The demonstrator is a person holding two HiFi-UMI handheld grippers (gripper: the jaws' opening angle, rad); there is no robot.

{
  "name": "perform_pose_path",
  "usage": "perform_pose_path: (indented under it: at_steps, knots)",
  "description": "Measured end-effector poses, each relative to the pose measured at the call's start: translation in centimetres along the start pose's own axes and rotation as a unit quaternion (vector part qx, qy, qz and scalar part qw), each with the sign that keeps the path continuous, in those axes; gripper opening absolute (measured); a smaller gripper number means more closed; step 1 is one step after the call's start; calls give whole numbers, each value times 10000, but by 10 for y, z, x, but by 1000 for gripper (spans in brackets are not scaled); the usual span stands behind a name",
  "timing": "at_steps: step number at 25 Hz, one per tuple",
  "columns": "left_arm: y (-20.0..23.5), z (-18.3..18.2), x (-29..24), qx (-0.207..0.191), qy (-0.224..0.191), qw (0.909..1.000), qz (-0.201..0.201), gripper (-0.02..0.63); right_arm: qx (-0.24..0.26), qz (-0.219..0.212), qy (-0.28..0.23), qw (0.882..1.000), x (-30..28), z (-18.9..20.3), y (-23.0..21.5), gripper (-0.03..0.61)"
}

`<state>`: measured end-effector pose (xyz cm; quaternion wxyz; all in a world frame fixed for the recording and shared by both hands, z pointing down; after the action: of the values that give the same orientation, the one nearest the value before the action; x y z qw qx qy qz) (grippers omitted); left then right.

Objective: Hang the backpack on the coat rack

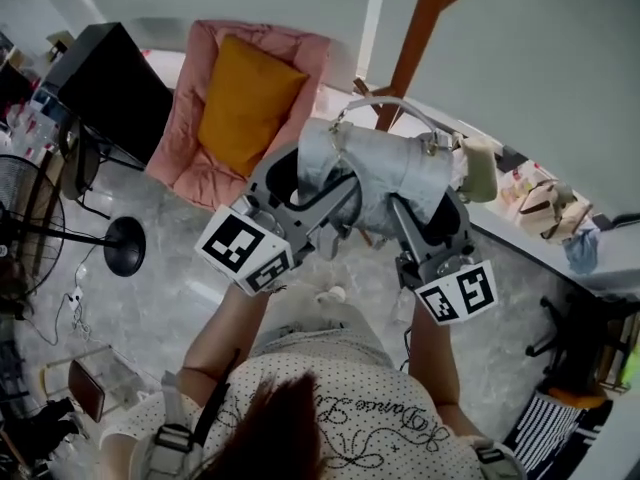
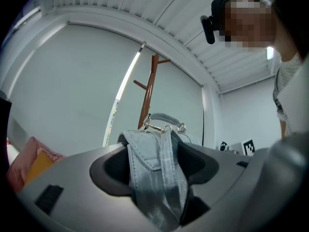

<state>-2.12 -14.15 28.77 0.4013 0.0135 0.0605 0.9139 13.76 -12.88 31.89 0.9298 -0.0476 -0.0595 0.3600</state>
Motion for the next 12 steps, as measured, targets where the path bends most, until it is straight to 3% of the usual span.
perform_pose_path:
  at_steps: [12]
  knots:
    - [45,13,-39,200,219,9994,183,279,-154,188,188,9995,-37,14,-35,276]
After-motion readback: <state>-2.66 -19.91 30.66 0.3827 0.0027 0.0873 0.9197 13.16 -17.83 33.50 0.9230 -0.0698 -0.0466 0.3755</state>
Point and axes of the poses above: the fingertips, and each gripper's own axes: x backward along the fingers, y to its left, z out of its underside, the point moved 4 cm from there along x, backward along the fingers, and after that the axes turned 7 degrees about y, right-handed, at the moved point
